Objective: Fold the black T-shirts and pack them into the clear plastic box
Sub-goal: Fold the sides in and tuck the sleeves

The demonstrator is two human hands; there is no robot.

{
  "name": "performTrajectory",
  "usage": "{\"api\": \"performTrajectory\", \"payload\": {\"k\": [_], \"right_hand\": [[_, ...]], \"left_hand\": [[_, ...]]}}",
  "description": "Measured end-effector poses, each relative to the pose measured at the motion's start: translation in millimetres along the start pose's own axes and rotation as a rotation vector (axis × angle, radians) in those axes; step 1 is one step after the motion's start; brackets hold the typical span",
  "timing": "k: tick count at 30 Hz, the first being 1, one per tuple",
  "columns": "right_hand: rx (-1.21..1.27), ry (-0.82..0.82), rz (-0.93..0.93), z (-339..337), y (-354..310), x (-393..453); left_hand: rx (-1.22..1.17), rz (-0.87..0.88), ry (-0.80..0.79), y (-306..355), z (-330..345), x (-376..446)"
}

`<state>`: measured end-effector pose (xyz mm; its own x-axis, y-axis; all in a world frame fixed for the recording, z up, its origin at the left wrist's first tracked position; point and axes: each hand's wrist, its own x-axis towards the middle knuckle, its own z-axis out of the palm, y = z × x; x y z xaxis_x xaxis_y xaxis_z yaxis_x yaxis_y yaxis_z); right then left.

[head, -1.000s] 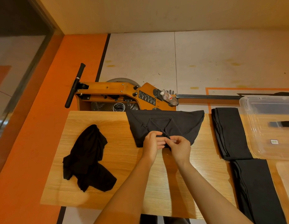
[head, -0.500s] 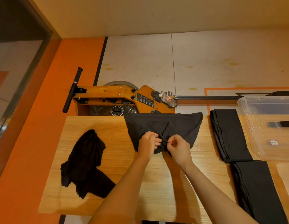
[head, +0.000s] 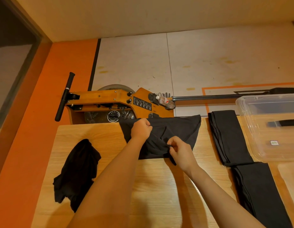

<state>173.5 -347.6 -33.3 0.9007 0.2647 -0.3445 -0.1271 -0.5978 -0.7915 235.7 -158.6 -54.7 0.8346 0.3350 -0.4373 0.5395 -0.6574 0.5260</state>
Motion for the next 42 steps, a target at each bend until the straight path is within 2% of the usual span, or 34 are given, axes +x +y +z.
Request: {"api": "performTrajectory", "payload": {"k": [4, 10, 20, 26, 29, 35, 39, 42], "right_hand": [[-0.043, -0.08, 0.061, -5.5, -2.6, 6.5], [0.009, -0.045, 0.106, -7.6, -8.5, 6.9], [0.044, 0.098, 0.116, -2.7, -0.1, 3.9], [0.108, 0.195, 0.141, -10.7, 4.1, 2.5], [0.112, 0.234, 0.154, -16.8, 5.0, 4.5], [0.069, 0.205, 0.157, -27.9, 9.4, 7.8], [0.007, 0.148, 0.111, -33.3, 7.2, 4.9], [-0.055, 0.125, 0.058, -36.7, 4.9, 0.8]], "left_hand": [[0.105, 0.038, -0.01, 4.4, 5.7, 9.2], [0.209, 0.021, -0.001, 4.0, 12.3, 13.1], [0.173, -0.111, -0.035, 10.5, 10.8, 17.5], [0.023, -0.135, -0.046, 10.1, -2.4, 20.9], [-0.01, -0.099, -0.056, 8.1, -11.5, 20.1], [-0.004, 0.079, -0.199, 5.8, -31.0, 11.3], [0.059, 0.074, -0.261, 7.7, -41.5, 3.9], [0.065, 0.066, -0.234, 5.0, -49.6, -1.4]]}}
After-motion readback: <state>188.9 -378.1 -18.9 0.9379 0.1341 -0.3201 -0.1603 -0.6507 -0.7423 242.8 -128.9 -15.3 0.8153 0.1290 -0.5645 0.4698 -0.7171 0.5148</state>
